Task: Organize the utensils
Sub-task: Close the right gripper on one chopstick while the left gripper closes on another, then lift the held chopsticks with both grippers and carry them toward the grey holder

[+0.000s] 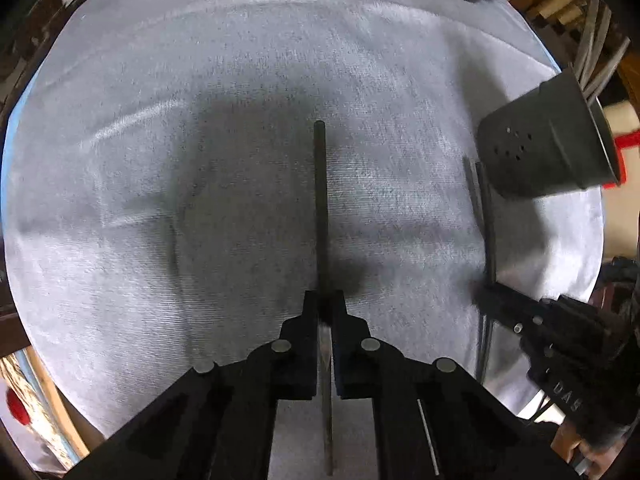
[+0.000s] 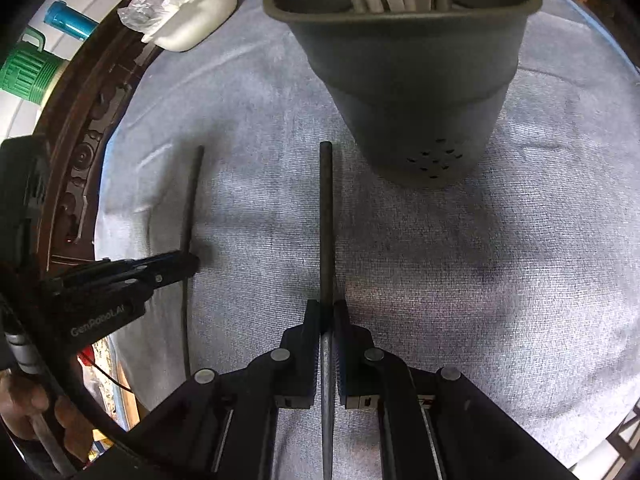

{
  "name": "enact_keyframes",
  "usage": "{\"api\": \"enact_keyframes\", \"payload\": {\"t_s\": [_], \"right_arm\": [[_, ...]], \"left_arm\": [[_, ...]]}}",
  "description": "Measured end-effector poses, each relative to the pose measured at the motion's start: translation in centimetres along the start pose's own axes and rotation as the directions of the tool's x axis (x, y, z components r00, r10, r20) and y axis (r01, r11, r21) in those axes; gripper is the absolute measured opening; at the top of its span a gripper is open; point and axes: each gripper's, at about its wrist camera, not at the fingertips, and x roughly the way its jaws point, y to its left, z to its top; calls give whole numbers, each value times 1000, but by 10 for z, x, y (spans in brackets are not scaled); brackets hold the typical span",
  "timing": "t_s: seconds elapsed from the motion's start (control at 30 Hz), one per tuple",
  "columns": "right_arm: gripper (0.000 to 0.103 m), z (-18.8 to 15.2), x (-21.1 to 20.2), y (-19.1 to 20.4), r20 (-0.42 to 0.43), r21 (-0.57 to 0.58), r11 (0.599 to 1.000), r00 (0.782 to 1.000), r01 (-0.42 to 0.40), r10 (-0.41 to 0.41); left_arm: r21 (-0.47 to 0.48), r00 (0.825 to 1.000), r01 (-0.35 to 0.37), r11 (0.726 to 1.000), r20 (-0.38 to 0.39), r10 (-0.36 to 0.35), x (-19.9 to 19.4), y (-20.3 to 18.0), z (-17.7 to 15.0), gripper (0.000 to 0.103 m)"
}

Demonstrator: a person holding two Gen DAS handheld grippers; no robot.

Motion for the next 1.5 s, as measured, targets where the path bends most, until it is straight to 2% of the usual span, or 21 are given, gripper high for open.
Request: {"api": "enact_keyframes", "payload": {"t_s": [0.2, 0.3, 0.53, 0.67, 0.77, 0.87, 0.97, 1.07, 1.13, 1.17, 1.2, 1.23, 1.27, 1.3, 1.37, 1.4, 1.43, 1.5], "right_arm": [[10, 10, 4, 8, -59, -21, 999, 998, 37, -38], [10, 16, 8, 16, -102, -30, 997, 992, 69, -71], [10, 38, 24, 35, -235, -68, 985, 957, 159, -171], [9, 42, 31, 51, -248, -125, 967, 937, 220, -245], [7, 39, 30, 54, -209, -125, 967, 947, 223, -245], [7, 23, 11, 47, -128, -83, 981, 975, 174, -184], [7, 6, -19, 45, -8, -63, 991, 993, 117, -118], [7, -9, -50, 44, 134, -42, 997, 990, 60, -53], [7, -21, -71, 39, 250, -19, 999, 967, 50, -44], [7, -27, -78, 36, 286, -15, 999, 958, 33, -27], [7, -34, -90, 29, 344, 10, 999, 938, 34, -35], [7, -42, -100, 25, 411, 38, 998, 910, 45, -57], [7, -46, -107, 21, 466, 51, 998, 883, 39, -58], [7, -52, -115, 16, 526, 71, 997, 848, 30, -63], [7, -61, -121, 10, 613, 117, 992, 782, 50, -112], [7, -65, -124, 7, 643, 125, 991, 757, 49, -118], [7, -70, -126, 4, 677, 152, 986, 720, 65, -152], [7, -73, -126, -1, 723, 170, 983, 669, 73, -175]], "left_arm": [[76, 997, -29, 997, -64, 34, -1, 15, -13, 6], [98, 994, -24, 995, -102, 34, 1, 14, -6, 7], [140, 986, -17, 990, -161, 40, 6, 9, 11, 8], [149, 987, 16, 989, -159, 8, 8, 13, 17, 6], [105, 990, 55, 993, -132, -41, 6, 34, 11, 6], [64, 990, 116, 991, -83, -110, -6, 53, -3, 6], [35, 988, 151, 988, 23, -152, -31, 70, -13, 6], [-3, 971, 186, 983, 154, -183, -60, 86, -25, 6], [-30, 949, 193, 981, 260, -179, -77, 95, -34, 6], [-40, 930, 198, 979, 323, -175, -86, 98, -39, 6], [-51, 907, 202, 978, 386, -167, -95, 100, -44, 6], [-60, 890, 199, 978, 428, -156, -103, 99, -44, 6], [-67, 865, 194, 979, 482, -139, -108, 101, -50, 6], [-71, 846, 189, 979, 519, -125, -111, 102, -52, 6], [-92, 795, 169, 981, 601, -80, -113, 101, -62, 6], [-96, 777, 166, 982, 626, -70, -112, 97, -63, 6], [-104, 757, 152, 983, 652, -48, -113, 95, -66, 6], [-117, 710, 118, 986, 704, -2, -110, 90, -71, 6]]}}
